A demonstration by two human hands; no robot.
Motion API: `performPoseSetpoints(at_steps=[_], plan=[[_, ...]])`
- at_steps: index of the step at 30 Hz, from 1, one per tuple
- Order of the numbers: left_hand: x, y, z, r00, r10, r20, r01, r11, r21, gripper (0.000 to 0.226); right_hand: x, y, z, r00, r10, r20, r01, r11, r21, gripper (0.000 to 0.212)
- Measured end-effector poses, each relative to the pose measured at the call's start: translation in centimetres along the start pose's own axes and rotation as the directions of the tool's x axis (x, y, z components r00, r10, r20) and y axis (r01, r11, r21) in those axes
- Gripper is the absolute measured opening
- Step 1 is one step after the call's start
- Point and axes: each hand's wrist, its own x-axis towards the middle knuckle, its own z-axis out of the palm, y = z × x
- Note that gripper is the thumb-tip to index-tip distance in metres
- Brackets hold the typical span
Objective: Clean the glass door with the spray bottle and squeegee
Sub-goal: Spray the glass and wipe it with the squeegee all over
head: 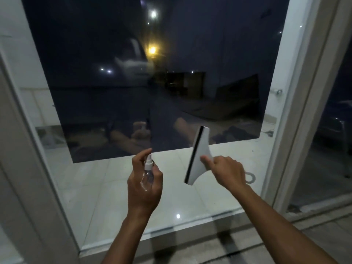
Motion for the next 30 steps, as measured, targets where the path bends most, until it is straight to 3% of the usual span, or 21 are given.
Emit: performPoseSetpoints(at_steps=[3, 5, 7, 9, 15, 17, 24, 28, 30], plan=[[-1.8, 0.2, 0.5, 1.0, -0.024, -0.002, 0.024, 0.999, 0.024, 0.038, -2.1, 3.6, 1.2, 0.997, 0.074, -0.011, -0.073, 0.995, 0.063, 0.081], [-2.8, 0.3, 0.7, 1.0, -0.025, 0.013, 0.024, 0.999, 0.035, 0.04, -2.4, 4.1, 1.2, 0.987, 0.161, -0.019, -0.151, 0.956, 0.251, 0.077], [-3.6, 0.2, 1.1, 0.999, -0.025, 0.022, 0.024, 0.999, 0.04, 0.042, -1.8, 3.2, 0.8, 0.955, 0.296, 0.016, -0.243, 0.75, 0.615, 0.072], [-4.2, -0.2, 1.5, 0.999, -0.035, 0.024, 0.034, 0.999, 0.037, 0.04, -0.9, 1.3, 0.8, 0.93, 0.358, 0.084, -0.267, 0.499, 0.824, 0.067], [-6.1, -1.7, 3.1, 0.996, -0.084, 0.034, 0.083, 0.996, 0.038, 0.039, -2.5, -1.7, 6.6, 0.855, 0.435, 0.282, -0.38, 0.155, 0.912, 0.064], [-7.0, -2.2, 4.0, 0.994, -0.103, 0.04, 0.101, 0.994, 0.031, 0.038, -4.2, -1.7, 9.9, 0.827, 0.453, 0.333, -0.417, 0.097, 0.904, 0.063], [-11.0, -2.8, 5.5, 0.986, -0.16, 0.039, 0.159, 0.987, 0.02, 0.037, -11.1, -0.2, 17.8, 0.728, 0.479, 0.49, -0.568, 0.023, 0.823, 0.063], [-12.1, -2.7, 5.9, 0.984, -0.163, 0.076, 0.161, 0.986, 0.039, 0.039, -12.8, 2.1, 18.9, 0.726, 0.523, 0.447, -0.653, 0.321, 0.686, 0.076], [-12.3, -2.2, 6.0, 0.982, -0.179, 0.061, 0.177, 0.984, 0.028, 0.039, -13.1, 2.9, 17.8, 0.846, 0.466, 0.26, -0.504, 0.538, 0.676, 0.081]])
